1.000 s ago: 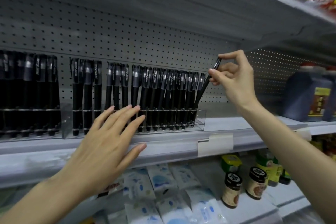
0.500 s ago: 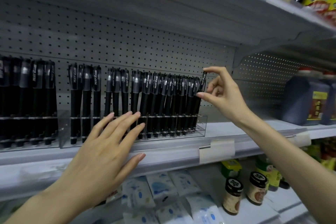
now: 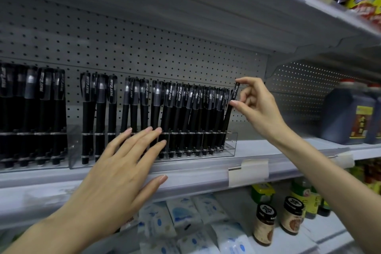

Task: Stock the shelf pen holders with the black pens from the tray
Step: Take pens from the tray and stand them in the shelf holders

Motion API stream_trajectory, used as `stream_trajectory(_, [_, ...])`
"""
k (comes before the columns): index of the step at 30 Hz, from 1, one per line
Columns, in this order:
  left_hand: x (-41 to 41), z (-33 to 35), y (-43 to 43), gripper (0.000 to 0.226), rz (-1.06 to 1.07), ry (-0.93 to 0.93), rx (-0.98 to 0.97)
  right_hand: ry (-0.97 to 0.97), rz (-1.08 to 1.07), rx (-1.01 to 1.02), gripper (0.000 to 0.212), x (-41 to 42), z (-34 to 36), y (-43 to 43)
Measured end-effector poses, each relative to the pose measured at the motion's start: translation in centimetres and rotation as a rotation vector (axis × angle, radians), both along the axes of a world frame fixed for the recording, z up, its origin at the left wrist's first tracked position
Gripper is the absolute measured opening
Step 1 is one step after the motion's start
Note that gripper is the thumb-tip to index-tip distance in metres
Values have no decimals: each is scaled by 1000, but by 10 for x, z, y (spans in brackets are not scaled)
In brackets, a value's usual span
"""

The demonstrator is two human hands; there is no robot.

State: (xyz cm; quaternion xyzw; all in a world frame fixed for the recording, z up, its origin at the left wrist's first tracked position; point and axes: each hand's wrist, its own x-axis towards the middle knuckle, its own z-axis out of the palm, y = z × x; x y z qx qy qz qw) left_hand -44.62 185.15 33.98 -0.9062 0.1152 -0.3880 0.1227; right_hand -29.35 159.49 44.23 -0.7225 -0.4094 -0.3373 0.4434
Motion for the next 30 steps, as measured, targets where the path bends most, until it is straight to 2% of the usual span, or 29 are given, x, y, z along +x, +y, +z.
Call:
stream_trajectory(7, [1, -1, -2, 63, 3, 12, -18, -13, -26, -194, 43, -1, -4, 4])
stream_trajectory(11, [1, -1, -2, 62, -6, 8, -23, -7, -27, -174, 47, -2, -9, 2])
stream_trajectory(17, [-1, 2, -2, 61, -40, 20, -67, 23, -25, -131, 68, -11, -18, -2])
stream_trajectory(21, [-8, 3, -2, 61, -93, 53, -128, 34, -17, -121, 68, -33, -21, 1])
stream_trajectory(25, [-27, 7, -7, 62, -151, 51, -152, 93, 109, -191, 61, -78, -31, 21])
stream_trajectory(30, [-70, -4, -1, 64, -160, 104, -228, 228, 283, -384, 55, -137, -65, 51])
